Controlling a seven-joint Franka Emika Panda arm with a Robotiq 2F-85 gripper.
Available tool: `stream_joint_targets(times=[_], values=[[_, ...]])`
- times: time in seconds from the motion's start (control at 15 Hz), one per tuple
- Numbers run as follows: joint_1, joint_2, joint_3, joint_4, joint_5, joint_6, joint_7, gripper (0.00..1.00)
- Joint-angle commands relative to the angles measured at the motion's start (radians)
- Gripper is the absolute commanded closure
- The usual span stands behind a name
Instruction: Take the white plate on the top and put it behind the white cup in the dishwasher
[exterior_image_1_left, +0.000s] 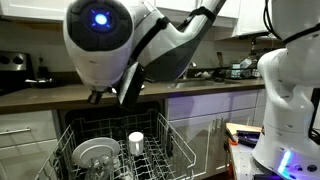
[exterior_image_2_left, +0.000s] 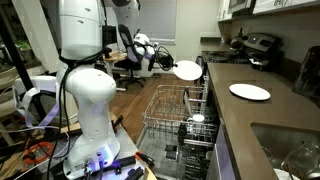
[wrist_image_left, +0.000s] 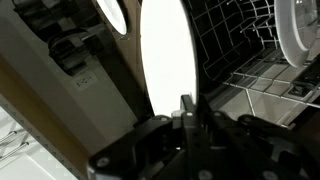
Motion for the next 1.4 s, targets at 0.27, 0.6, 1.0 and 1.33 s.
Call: stream_joint_targets(times=[0.27,0.6,1.0,1.33], values=[[-0.011,-0.066,0.011,-0.016,0.011,0.135,-0.034,0.93],[-0.025,-0.107,-0.003,-0.028,0.035,0.314,-0.034,0.93],[-0.065,-0.128,-0.045,-0.079,0.166,0.535,-0.059,0.93],[-0.055,-0.079,-0.063,-0.076,0.187,0.55,-0.046,0.93]])
